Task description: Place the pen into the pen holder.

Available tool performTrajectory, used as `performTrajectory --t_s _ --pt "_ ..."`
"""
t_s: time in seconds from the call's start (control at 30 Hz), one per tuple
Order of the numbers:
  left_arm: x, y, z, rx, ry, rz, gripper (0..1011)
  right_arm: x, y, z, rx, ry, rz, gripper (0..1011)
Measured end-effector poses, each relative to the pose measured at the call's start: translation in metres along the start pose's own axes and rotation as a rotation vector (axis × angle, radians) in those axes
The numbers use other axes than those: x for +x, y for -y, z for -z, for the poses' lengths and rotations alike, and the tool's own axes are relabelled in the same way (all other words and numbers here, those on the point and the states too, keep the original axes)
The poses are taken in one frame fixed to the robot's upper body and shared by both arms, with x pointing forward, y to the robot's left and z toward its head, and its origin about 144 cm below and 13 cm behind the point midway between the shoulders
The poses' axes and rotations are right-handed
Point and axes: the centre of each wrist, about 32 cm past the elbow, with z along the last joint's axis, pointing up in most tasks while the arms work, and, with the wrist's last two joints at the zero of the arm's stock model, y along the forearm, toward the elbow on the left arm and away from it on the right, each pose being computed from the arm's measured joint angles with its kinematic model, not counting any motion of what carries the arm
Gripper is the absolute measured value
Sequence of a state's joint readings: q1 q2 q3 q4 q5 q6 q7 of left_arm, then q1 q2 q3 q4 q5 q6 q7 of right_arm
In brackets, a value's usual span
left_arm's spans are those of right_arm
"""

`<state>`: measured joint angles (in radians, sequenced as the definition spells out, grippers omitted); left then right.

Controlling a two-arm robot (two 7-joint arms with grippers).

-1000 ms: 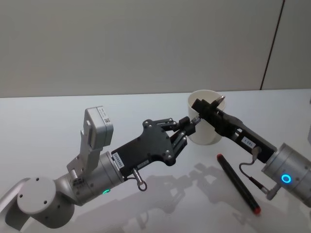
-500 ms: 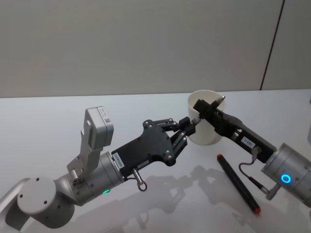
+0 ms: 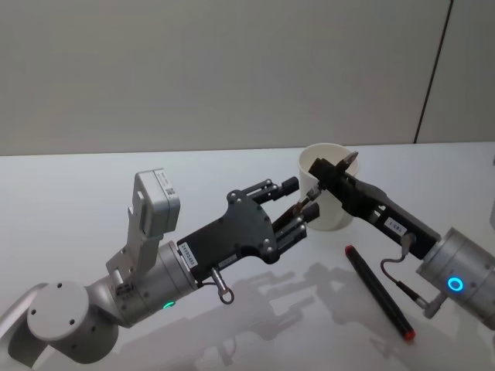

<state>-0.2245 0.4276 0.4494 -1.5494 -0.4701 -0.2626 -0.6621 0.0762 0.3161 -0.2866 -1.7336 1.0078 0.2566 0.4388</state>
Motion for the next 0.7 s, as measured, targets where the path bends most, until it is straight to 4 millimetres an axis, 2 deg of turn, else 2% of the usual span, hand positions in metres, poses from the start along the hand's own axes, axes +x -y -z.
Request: performTrajectory --t_s 0.27,0.33,0.37,0.43,0.47,0.6,0.7 --pt "-0.0001 0.0000 0.0001 0.000 0.000 0.000 707 -0.0001 -0.0001 0.0000 0.000 0.000 -0.001 134" --pt "-0.0001 0.0000 0.0001 0.001 0.000 0.000 746 -0.0001 -0.0001 0.0000 0.000 0.000 -0.001 134" --pt "-0.0001 0.0000 0.0001 0.001 0.000 0.000 800 -0.0001 -0.0001 0.0000 0.000 0.000 -0.001 134" --pt "-0.0001 0.0000 0.0001 0.001 0.000 0.000 831 -0.0002 -0.0001 0.0000 0.000 0.000 -0.001 134" --pt "-0.0001 0.0000 0.0001 0.001 0.000 0.000 890 -0.0001 -0.0001 0.0000 0.000 0.000 -0.001 134" --pt "-0.0001 0.0000 0.0001 0.001 0.000 0.000 983 -0.0001 -0.0001 -0.0002 0.000 0.001 -0.001 134" --pt "-0.0001 0.0000 0.0001 0.001 0.000 0.000 1001 -0.0001 -0.0002 -0.0004 0.000 0.009 0.000 134"
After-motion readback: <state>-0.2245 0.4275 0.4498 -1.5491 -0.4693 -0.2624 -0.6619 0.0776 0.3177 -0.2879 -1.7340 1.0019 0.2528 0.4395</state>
